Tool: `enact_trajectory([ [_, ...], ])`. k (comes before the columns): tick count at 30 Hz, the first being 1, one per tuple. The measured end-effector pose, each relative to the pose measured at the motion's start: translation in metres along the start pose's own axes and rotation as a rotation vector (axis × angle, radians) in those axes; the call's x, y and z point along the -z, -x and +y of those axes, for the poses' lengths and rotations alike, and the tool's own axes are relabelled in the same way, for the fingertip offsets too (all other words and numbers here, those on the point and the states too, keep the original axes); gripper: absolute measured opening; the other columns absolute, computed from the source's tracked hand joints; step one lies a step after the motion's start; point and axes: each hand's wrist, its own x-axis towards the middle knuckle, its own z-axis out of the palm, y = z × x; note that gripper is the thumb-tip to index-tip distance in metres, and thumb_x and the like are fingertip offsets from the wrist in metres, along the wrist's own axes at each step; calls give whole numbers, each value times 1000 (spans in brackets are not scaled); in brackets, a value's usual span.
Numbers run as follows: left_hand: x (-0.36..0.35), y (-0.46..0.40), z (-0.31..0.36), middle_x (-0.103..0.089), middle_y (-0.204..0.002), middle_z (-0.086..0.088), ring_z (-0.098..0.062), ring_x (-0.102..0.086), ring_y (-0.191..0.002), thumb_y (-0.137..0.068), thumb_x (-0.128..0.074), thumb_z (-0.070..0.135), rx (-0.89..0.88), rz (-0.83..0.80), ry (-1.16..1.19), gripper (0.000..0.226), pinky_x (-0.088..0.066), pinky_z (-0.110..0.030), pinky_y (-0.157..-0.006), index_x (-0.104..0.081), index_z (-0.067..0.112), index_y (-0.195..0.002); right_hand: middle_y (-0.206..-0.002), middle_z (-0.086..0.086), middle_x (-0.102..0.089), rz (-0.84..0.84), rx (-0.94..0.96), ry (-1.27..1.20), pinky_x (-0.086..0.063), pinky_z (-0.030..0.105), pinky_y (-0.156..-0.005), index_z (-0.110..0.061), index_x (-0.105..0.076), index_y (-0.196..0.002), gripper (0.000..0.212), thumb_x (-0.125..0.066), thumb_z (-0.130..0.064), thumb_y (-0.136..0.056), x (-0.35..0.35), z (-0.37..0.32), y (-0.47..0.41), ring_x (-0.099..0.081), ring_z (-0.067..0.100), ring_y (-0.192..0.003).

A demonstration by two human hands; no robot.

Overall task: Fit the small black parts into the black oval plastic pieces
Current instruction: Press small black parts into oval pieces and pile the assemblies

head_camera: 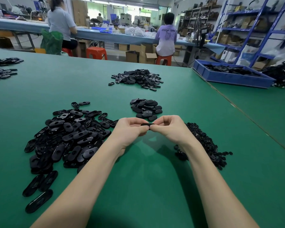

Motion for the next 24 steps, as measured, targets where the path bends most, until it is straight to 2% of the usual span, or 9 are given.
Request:
enact_trajectory([
  [3, -2, 0, -3, -74, -81, -5, -13, -65, -71, -87, -74, 2, -30, 35, -28, 11, -54, -18, -74, -72, 13, -88, -55, -15, -59, 33, 13, 57, -38, 14, -51, -20, -68, -73, 15, -83, -18, -78, -5, 0, 0, -49, 2, -50],
  [6, 2, 0, -3, -77, -81, -1, -11, -68, -74, -88, -74, 9, -114, 6, -109, 14, -53, -21, -77, -72, 20, -95, -56, -18, -58, 21, 3, -29, -35, 9, -48, -20, -69, -78, 13, -81, -18, -81, -1, 0, 0, -48, -1, -48],
  [10, 9, -2, -4, -76, -86, 11, 0, -70, -76, -84, -75, 12, -269, -6, -383, 21, -48, -9, -73, -70, 29, -96, -70, -10, -64, -12, -96, -118, -31, 13, -43, -24, -74, -87, 8, -81, -24, -83, 12, 1, 4, -44, 3, -49],
  [13, 11, -8, -6, -72, -88, 22, -1, -65, -72, -81, -78, 22, -352, 45, -599, 16, -43, -3, -68, -72, 33, -90, -84, -13, -77, -55, -177, -80, -34, 18, -49, -25, -74, -101, 19, -79, -34, -85, 18, 2, 5, -48, 7, -56],
  [15, 9, -18, -5, -71, -89, 24, -3, -63, -70, -80, -79, 29, -372, 99, -670, 13, -44, -7, -67, -72, 34, -90, -87, -13, -79, -46, -194, -31, -36, 19, -51, -26, -72, -104, 21, -75, -38, -88, 20, 2, 5, -49, 6, -56],
  [18, 1, -45, 2, -73, -90, 18, 1, -58, -66, -80, -81, 31, -377, 178, -686, 13, -45, -19, -71, -73, 35, -89, -88, -12, -79, -44, -203, -2, -36, 20, -52, -25, -73, -102, 18, -73, -39, -90, 21, 4, 5, -49, 7, -57],
  [22, -8, -85, 17, -70, -92, 10, -12, -63, -88, -80, -80, 37, -306, 211, -778, 17, -50, -27, -83, -76, 34, -96, -87, -11, -79, -80, -223, 18, -36, 21, -53, -24, -73, -99, 14, -72, -35, -90, 18, 6, 6, -49, 8, -61],
  [24, -11, -97, 19, -65, -90, 12, -14, -62, -93, -81, -79, 37, -263, 228, -838, 17, -46, -25, -77, -75, 35, -97, -87, -11, -79, -95, -225, 35, -37, 22, -54, -24, -73, -99, 14, -71, -35, -90, 17, 7, 6, -49, 8, -61],
])
